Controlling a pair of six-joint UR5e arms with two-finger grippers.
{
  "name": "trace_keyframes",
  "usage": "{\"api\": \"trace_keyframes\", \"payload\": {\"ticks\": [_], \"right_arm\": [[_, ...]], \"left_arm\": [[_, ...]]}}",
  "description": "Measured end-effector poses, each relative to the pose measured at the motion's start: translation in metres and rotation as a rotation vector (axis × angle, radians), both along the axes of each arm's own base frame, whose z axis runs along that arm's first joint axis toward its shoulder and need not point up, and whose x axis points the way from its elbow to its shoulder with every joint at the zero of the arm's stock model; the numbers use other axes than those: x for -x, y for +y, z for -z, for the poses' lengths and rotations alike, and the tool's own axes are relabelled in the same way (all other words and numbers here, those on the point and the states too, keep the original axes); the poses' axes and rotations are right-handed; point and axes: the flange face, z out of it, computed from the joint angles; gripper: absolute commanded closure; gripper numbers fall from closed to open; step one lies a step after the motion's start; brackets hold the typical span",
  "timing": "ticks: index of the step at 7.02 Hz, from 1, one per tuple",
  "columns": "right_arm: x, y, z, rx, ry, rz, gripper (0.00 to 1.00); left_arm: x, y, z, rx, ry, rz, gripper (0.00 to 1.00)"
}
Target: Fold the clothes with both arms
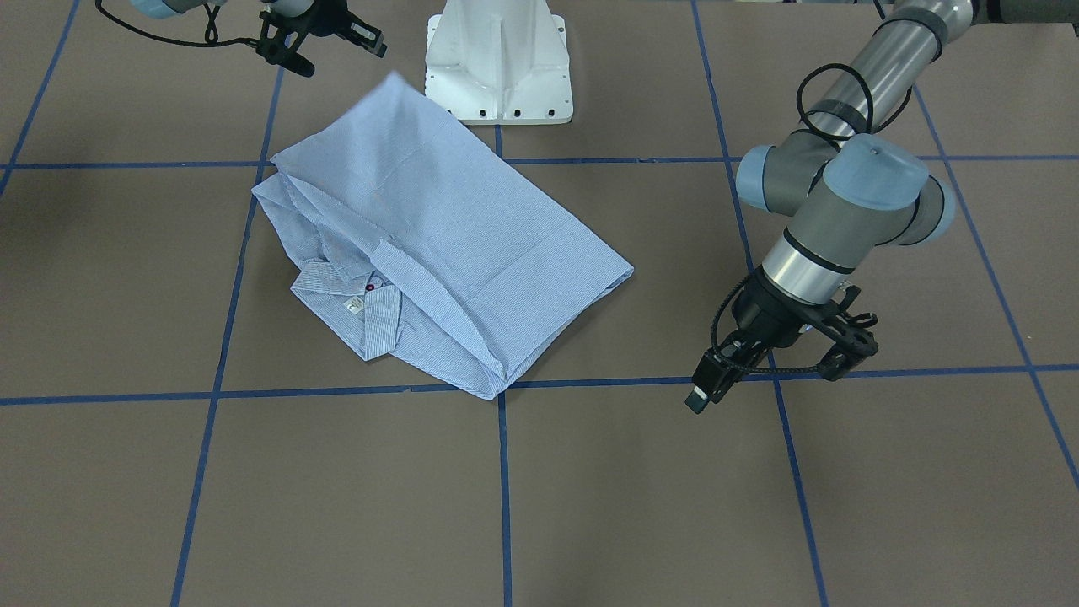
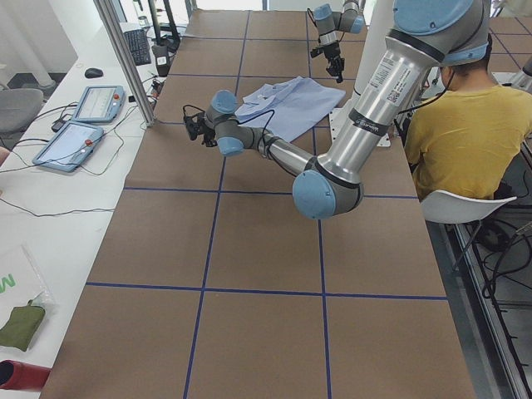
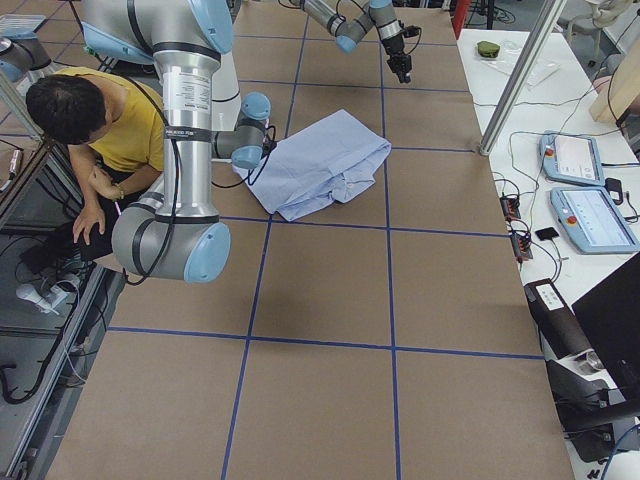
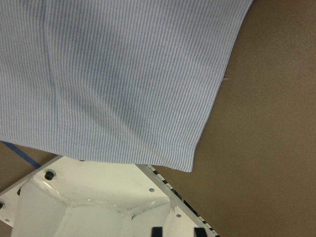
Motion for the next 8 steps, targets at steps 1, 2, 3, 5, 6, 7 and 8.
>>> {"api": "trace_keyframes", "payload": {"ticks": [1,2,3,5,6,7,8], "right_arm": [[-0.010,-0.019,0.002,0.004,-0.006,-0.036,0.00],[-0.024,-0.051,0.007,0.003,-0.018,-0.112,0.00],[-0.036,-0.097,0.012,-0.005,-0.031,-0.220,0.00],[-0.050,-0.203,0.007,-0.041,-0.016,-0.444,0.00],[-0.056,-0.236,-0.003,-0.109,0.006,-0.517,0.00],[-0.057,-0.257,-0.014,-0.189,0.037,-0.571,0.00],[-0.056,-0.268,-0.022,-0.236,0.064,-0.605,0.00]], "left_arm": [[0.005,0.025,-0.002,0.019,0.028,-0.020,0.46],[0.002,0.058,-0.004,0.040,0.054,-0.048,0.43],[-0.011,0.095,-0.006,0.074,0.080,-0.084,0.41],[-0.058,0.157,-0.013,0.140,0.085,-0.129,0.41],[-0.083,0.180,-0.017,0.166,0.064,-0.133,0.39],[-0.101,0.197,-0.021,0.182,0.046,-0.134,0.38],[-0.111,0.206,-0.024,0.193,0.035,-0.135,0.39]]}}
